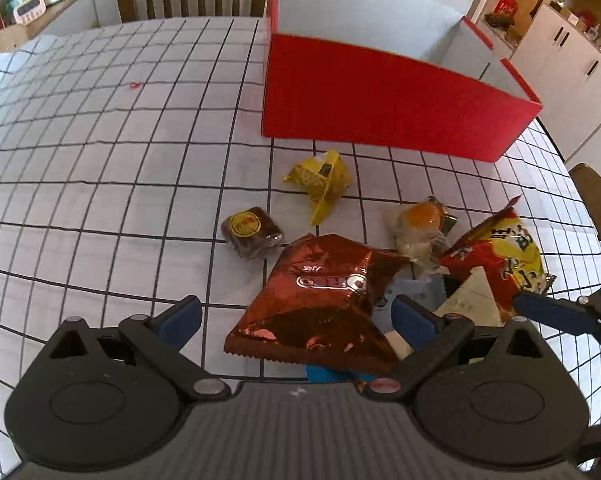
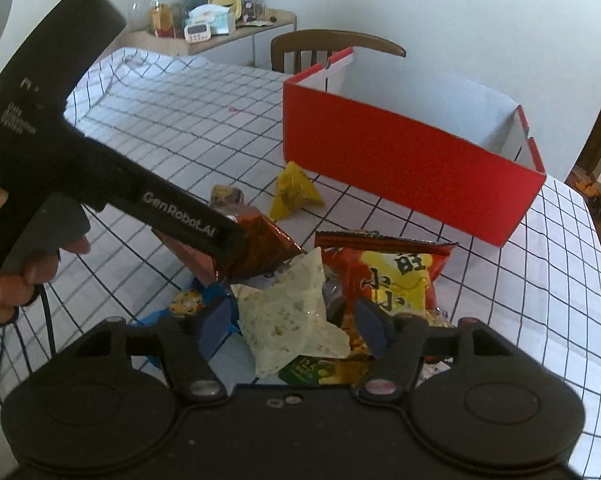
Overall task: Organize snacks
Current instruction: 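Grasp the brown Oreo bag with the left tool while the right tool grasps the pale green bag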
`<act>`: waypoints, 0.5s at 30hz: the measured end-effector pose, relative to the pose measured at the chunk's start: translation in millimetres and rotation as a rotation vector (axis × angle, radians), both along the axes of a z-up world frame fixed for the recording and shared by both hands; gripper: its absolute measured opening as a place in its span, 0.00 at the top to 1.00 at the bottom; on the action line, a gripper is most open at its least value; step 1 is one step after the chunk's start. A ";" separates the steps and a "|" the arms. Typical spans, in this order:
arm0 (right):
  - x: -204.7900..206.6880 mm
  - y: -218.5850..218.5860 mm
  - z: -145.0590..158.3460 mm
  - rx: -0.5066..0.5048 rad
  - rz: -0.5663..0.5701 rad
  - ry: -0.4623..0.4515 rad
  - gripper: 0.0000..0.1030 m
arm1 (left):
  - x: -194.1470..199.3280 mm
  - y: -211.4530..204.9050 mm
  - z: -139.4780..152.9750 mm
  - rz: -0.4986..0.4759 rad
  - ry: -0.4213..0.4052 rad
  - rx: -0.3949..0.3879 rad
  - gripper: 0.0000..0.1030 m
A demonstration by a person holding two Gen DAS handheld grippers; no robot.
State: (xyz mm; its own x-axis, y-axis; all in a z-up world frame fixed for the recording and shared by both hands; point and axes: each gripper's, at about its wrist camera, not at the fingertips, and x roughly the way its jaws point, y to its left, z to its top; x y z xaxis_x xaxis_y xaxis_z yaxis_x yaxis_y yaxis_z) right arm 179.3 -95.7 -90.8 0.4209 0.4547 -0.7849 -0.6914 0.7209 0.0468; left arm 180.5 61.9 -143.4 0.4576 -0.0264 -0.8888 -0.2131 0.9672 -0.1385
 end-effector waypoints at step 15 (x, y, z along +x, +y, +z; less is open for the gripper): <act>-1.6 15.1 -17.5 -0.070 0.052 -0.036 0.55 | 7.1 1.5 -10.5 0.004 0.030 -0.022 0.24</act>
